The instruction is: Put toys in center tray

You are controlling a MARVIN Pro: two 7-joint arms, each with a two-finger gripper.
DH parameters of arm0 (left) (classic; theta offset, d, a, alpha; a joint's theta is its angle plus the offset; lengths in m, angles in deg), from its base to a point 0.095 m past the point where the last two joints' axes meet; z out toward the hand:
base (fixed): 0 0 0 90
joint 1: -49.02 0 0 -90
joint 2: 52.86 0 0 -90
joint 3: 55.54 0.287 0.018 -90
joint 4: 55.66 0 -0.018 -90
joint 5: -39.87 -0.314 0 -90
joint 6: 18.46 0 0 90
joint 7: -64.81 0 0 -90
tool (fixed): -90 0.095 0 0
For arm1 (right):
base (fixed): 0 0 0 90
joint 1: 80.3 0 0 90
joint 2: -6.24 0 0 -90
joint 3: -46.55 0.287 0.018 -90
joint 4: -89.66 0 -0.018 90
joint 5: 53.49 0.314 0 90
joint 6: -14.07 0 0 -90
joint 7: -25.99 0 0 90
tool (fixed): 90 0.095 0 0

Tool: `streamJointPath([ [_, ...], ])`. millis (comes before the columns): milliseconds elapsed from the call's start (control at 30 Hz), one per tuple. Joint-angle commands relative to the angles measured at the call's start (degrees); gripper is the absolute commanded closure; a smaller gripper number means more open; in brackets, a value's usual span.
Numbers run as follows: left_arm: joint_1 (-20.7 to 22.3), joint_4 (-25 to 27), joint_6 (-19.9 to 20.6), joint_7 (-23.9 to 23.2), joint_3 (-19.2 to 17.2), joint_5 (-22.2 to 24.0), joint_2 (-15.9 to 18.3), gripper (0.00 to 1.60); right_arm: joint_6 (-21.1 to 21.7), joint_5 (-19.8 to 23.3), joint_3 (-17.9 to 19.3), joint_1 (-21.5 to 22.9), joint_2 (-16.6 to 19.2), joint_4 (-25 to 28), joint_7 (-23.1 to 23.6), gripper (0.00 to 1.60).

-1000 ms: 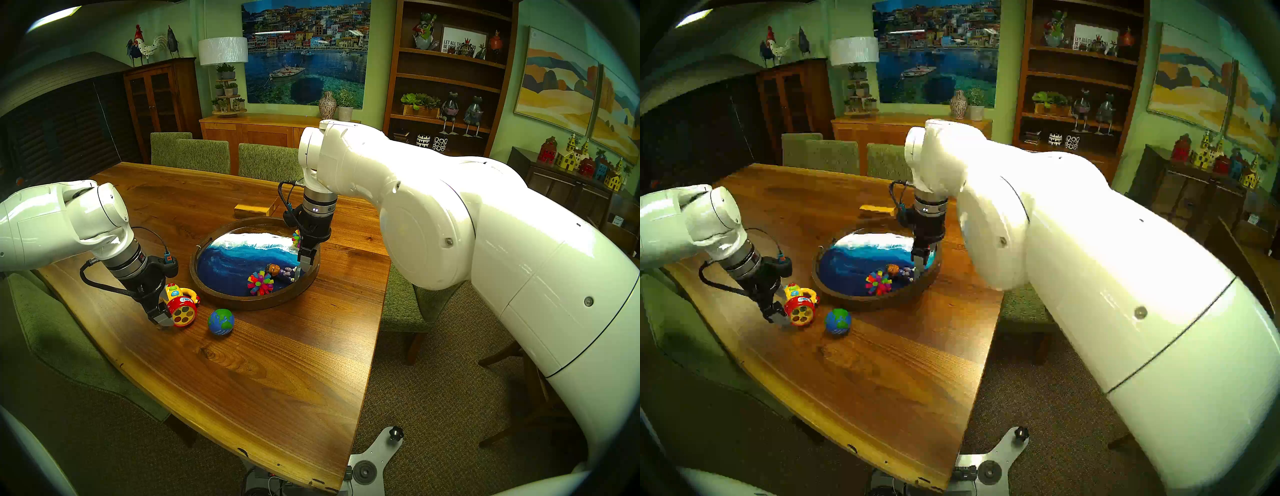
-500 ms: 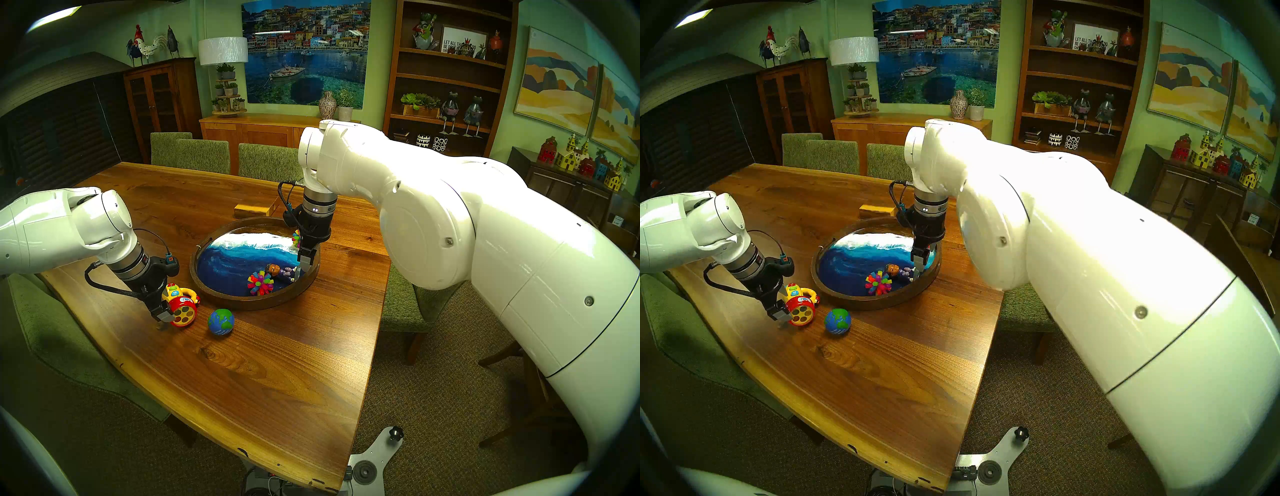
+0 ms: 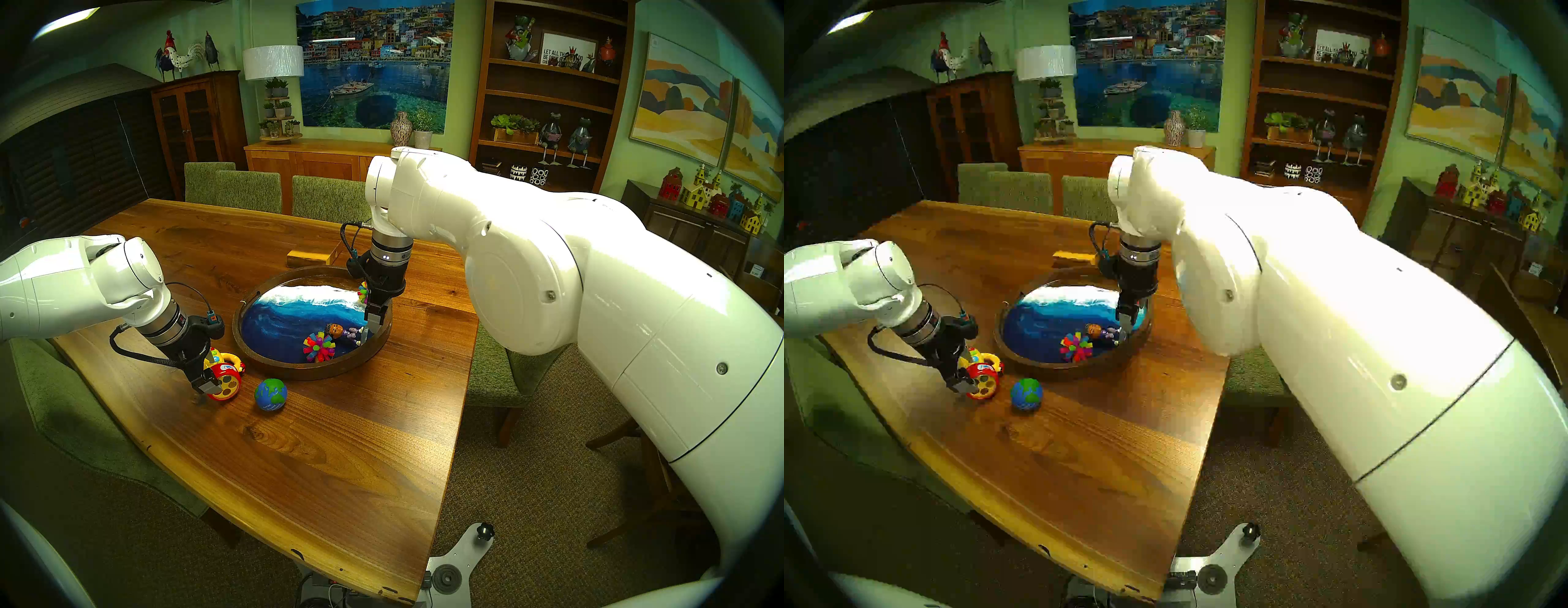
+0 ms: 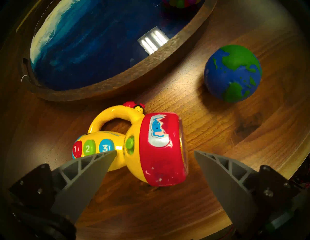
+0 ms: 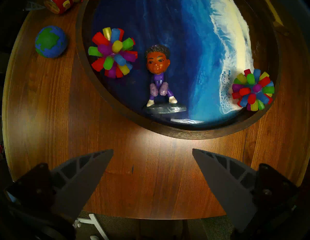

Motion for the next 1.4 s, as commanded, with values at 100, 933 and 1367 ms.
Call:
streamJointPath([
  [100,-1.14,-1.56,-3.35,0.82,-1.42,1.65,-2.04,0.0,-0.06,-0.11,0.21,2.07,0.22,-1.14,4.41,0.0],
  [933,-1.83,-2.13,-4.2,0.96,-0.5,1.77,-4.67,1.6,-0.02,-0.68,0.75,2.07,0.27,-1.17,4.47,0.0],
  [1367,4.46,1.02,-2.48,-2.35,-4.65,0.12,-0.74,1.6,0.03,-0.57,1.37,2.09,0.24,-0.66,2.58,0.0],
])
